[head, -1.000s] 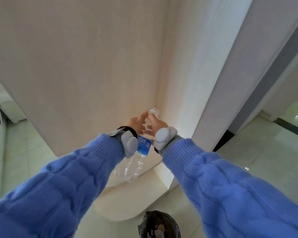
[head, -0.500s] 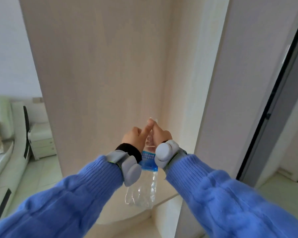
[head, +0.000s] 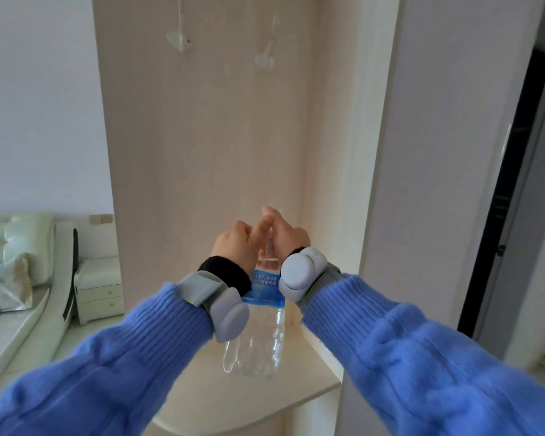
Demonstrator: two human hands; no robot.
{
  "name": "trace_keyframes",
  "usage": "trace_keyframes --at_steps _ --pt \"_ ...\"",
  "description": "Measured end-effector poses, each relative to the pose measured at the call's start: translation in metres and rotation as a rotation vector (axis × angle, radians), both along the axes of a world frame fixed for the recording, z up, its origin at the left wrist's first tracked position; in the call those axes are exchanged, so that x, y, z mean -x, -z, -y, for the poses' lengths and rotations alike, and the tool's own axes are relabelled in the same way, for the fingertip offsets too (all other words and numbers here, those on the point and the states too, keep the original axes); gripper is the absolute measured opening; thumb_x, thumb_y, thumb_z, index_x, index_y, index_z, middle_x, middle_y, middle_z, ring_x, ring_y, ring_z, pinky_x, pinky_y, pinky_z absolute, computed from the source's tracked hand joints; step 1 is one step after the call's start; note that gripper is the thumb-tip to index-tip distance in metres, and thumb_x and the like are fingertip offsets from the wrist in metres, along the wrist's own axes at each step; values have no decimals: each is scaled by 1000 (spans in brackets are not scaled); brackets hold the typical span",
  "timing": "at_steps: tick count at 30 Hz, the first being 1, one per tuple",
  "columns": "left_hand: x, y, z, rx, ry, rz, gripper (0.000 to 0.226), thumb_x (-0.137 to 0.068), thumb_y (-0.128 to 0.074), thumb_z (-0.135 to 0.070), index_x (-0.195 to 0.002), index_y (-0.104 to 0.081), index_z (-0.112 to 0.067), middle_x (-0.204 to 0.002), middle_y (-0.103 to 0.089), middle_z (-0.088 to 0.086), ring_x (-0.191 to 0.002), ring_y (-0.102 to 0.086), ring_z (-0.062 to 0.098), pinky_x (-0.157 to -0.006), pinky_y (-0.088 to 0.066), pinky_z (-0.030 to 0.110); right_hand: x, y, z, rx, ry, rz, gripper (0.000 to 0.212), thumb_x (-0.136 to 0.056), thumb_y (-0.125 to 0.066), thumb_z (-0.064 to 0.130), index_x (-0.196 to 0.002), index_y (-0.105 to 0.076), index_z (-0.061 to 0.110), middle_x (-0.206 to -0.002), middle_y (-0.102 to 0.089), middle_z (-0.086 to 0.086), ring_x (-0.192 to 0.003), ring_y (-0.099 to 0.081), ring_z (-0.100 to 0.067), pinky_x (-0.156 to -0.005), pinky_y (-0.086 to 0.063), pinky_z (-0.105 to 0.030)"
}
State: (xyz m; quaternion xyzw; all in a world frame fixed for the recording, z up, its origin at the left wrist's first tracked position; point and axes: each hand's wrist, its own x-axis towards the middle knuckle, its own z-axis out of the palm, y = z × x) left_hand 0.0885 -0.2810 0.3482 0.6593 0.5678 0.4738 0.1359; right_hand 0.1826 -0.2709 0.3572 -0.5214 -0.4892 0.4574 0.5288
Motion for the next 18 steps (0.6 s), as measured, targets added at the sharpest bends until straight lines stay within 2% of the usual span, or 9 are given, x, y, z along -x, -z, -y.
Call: trace_keyframes --at_steps 3,6,9,13,15,18 --pt "0 -5 7 -10 7 89 51 -86 -33 -60 -90 -48 -10 -88 -65 12 -83 -62 30 -75 -47 37 2 -8 3 -32 17 66 48 -74 -57 54 -51 -52 12 -48 -54 -1 -51 -54 -21 -81 -59 -42" --pt "0 -10 14 20 27 96 53 -84 -34 -61 -90 -49 -10 -82 -59 6 -68 -53 18 -60 -40 30 2 -18 9 -33 11 104 44 -73 -55 52 -59 -56 10 -58 -57 -4 -60 -55 -25 -81 -58 -40" --pt "-1 -13 18 52 37 88 54 -81 -38 -64 -89 -46 -12 -75 -54 -1 -62 -48 12 -54 -34 25 -1 -25 14 -20 18 143 45 -72 -54 55 -69 -57 10 -66 -60 -6 -65 -57 -26 -70 -52 -33" --pt "-3 -17 23 94 51 36 56 -82 -37 -65 -72 -47 -10 -75 -53 6 -65 -48 21 -61 -38 29 -6 -25 14 -20 41 117 47 -72 -54 58 -67 -53 11 -55 -51 -3 -57 -49 -23 -65 -46 -31" --pt "-5 -17 26 104 46 37 58 -84 -34 -62 -81 -53 -6 -77 -52 7 -69 -48 22 -63 -38 29 -7 -25 14 -19 53 65 48 -69 -54 60 -63 -51 12 -50 -47 -2 -52 -46 -22 -64 -45 -32" --pt "-8 -12 28 76 42 70 55 -88 -34 -56 -87 -51 -5 -72 -48 3 -62 -43 16 -56 -33 22 -9 -25 12 -55 68 58 53 -66 -55 63 -51 -49 12 -34 -46 2 -44 -44 -20 -64 -46 -33"
